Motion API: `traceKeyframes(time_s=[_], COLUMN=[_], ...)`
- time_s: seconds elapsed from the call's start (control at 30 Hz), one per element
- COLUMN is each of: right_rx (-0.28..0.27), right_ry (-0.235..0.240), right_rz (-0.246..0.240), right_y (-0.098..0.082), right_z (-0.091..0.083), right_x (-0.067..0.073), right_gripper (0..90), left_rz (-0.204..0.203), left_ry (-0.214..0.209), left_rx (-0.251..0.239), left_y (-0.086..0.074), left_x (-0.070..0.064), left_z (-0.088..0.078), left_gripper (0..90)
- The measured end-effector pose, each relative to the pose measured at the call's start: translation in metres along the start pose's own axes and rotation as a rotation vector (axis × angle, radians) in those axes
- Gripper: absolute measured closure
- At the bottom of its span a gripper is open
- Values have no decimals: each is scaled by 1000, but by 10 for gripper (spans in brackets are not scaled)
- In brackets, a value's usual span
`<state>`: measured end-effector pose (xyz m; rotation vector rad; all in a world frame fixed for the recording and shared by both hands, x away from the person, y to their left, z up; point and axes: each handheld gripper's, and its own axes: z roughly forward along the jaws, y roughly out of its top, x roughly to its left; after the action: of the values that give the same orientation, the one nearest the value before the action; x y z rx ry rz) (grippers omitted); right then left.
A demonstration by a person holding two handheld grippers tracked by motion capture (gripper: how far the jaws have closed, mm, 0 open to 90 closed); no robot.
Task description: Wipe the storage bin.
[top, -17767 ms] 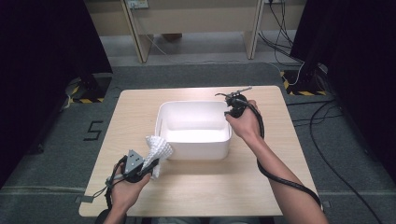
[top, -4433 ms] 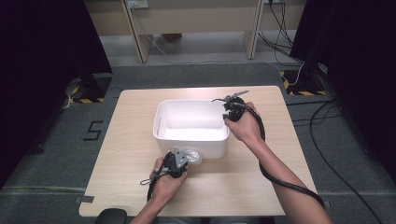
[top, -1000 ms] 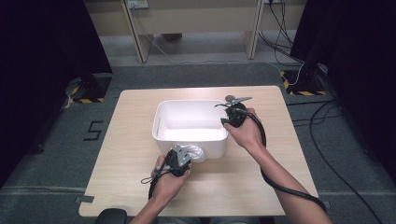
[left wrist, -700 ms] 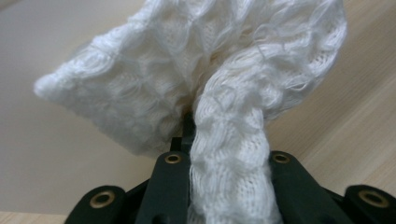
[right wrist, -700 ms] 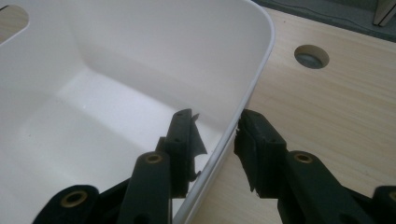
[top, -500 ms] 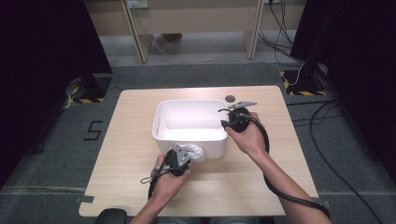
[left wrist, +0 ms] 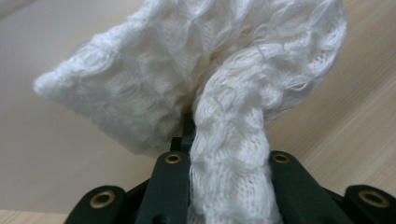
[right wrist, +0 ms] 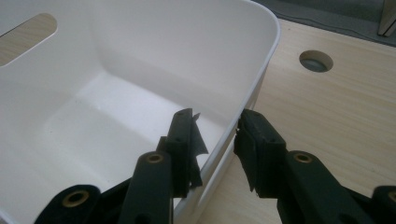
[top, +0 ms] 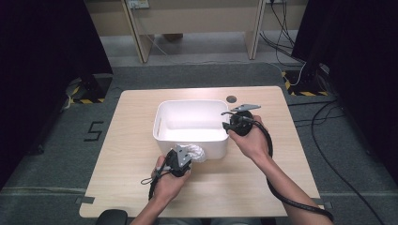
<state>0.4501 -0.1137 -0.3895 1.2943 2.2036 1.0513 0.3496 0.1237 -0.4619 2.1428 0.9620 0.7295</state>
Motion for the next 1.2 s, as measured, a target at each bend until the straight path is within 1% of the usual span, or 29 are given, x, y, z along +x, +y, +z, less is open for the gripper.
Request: traceKeyframes(time_s=[0.13,0.27,0.43,0.53,0.73,0.93,1.03,1.2], right_rx=[4,2,4,6,7,6,6,6], right_ry=[-9,-18,-31,-34,-37,-38,-38,-39], right_rz=[-5,-9,-20,-13,-11,-9,-7,-7], right_y=[0,0,0,0,1,1,0,0], right_z=[0,0,-1,-1,0,0,0,0], right_x=[2,3,6,7,6,6,6,6], right_gripper=[679,685,690,694,700,700,701,701], left_rz=[2,-5,-11,-3,-4,-3,7,5], left_ry=[-3,-3,-15,-14,-15,-16,-16,-21], left_rx=[1,-9,-20,-19,-14,-17,-9,-5], left_y=[1,3,8,12,14,14,13,10], left_x=[1,0,-2,-2,-2,-3,-5,-7], left_z=[0,-2,-4,-6,-5,-3,-1,4], left_gripper=[775,775,775,775,775,775,775,775])
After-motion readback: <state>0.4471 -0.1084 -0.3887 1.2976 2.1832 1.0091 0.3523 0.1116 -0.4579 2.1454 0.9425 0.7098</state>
